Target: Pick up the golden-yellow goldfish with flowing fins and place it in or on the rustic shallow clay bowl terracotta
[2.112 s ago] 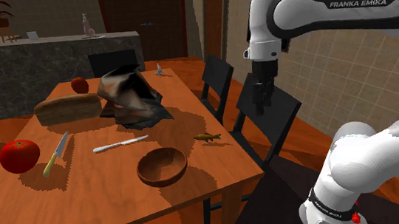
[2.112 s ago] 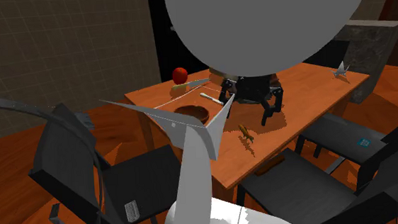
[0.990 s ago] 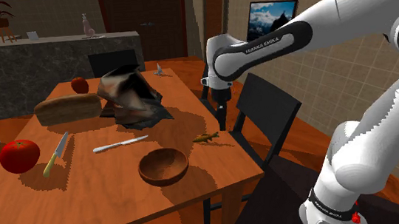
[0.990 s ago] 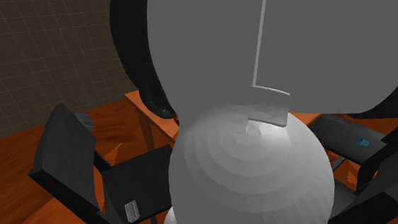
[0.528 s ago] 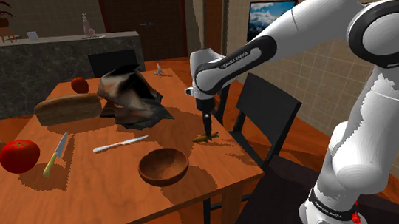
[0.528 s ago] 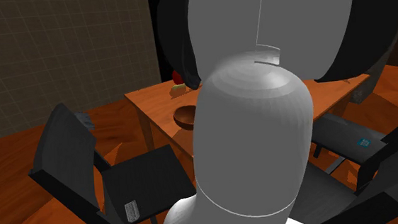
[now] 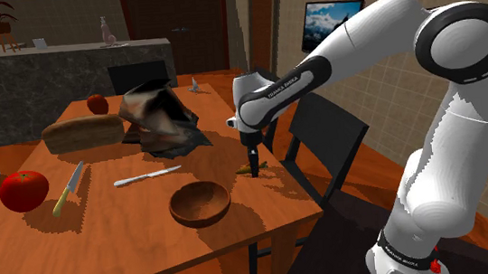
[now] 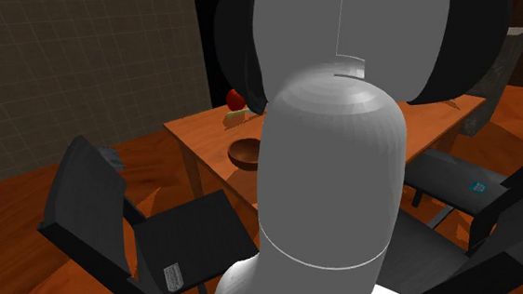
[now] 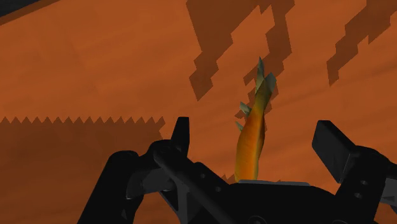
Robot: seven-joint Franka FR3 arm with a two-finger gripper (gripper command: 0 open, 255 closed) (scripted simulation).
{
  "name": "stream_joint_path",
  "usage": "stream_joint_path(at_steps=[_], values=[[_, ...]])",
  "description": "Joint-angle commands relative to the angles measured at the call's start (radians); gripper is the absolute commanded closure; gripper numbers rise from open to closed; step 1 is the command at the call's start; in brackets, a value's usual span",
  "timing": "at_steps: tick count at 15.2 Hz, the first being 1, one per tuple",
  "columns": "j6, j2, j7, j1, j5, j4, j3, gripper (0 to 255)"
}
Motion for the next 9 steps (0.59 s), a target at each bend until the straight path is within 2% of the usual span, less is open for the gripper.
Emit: stream_joint_path(at_steps=[1, 6, 7, 9], values=[[0.004, 0.000, 0.000, 0.000, 0.000, -0.003, 0.000, 0], [0.004, 0.000, 0.000, 0.000, 0.000, -0.003, 0.000, 0], [0.004, 0.000, 0.000, 0.000, 0.000, -0.003, 0.000, 255], [0.004, 0.000, 0.000, 0.000, 0.000, -0.003, 0.000, 255]])
